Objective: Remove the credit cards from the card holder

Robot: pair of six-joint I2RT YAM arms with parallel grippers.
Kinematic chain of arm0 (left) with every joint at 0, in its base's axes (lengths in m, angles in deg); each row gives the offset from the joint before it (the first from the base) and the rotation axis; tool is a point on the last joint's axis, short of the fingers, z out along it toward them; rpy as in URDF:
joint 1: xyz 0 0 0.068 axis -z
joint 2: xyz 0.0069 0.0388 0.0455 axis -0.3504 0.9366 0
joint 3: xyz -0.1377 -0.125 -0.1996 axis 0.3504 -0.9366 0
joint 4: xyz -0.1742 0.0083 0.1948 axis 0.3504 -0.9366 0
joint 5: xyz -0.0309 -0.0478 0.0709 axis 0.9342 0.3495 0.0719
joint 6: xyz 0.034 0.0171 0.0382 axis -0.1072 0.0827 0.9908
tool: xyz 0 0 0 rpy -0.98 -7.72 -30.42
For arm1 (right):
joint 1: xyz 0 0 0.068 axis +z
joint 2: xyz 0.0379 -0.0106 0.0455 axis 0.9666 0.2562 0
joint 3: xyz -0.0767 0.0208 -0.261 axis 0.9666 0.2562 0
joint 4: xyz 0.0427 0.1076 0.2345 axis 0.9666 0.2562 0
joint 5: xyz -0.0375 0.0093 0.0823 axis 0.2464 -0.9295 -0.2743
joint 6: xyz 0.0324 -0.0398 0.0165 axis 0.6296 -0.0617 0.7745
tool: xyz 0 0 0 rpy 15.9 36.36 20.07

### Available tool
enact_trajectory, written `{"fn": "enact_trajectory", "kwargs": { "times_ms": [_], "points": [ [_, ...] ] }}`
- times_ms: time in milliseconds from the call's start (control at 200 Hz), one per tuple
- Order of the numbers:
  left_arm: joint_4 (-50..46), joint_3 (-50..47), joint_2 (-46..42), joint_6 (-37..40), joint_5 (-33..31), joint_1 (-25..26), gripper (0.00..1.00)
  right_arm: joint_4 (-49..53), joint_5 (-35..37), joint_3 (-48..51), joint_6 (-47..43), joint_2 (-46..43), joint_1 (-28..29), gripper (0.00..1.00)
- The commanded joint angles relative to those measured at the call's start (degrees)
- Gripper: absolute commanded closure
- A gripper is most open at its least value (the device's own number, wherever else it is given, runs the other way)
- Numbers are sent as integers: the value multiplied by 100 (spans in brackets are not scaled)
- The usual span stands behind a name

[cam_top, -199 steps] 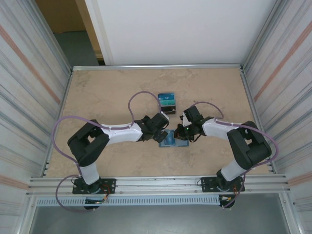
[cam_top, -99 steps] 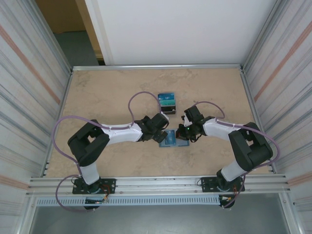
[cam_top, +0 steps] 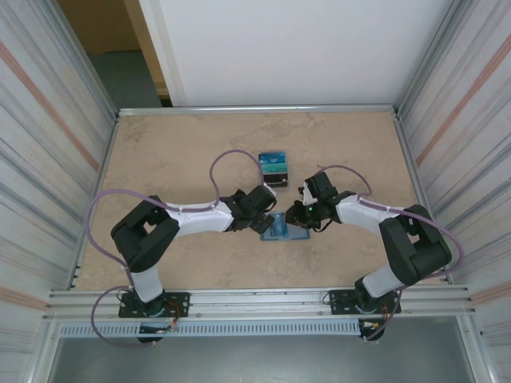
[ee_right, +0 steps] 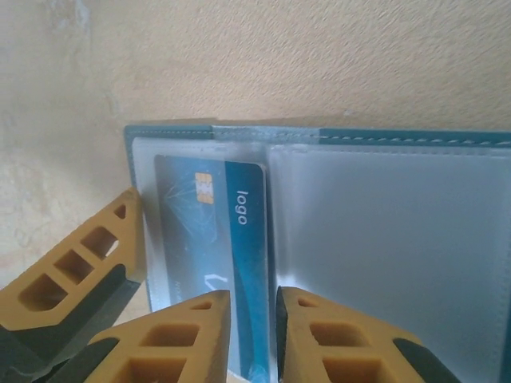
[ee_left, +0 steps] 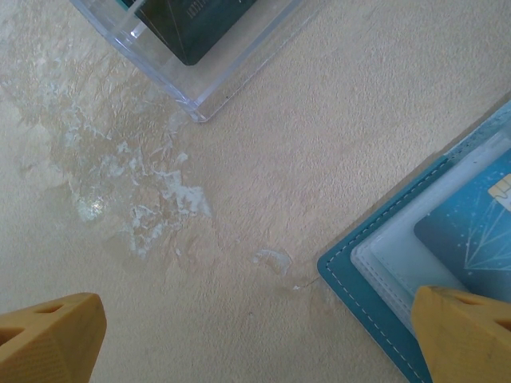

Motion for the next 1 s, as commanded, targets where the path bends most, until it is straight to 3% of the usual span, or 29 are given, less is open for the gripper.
{"fn": "enact_trajectory", "kwargs": {
  "times_ms": [0,571,997],
  "points": [
    [-93,-98,26,-5,62,-43,1,-150,-239,138,126,-100,-37,78],
    [-107,-124,18,-41,83,-34,1,-426,-215,295,188,334,-41,78],
    [-220,-102,77,-41,117,-6,1,-1128,-907,447,380,382,-137,82]
  ]
}}
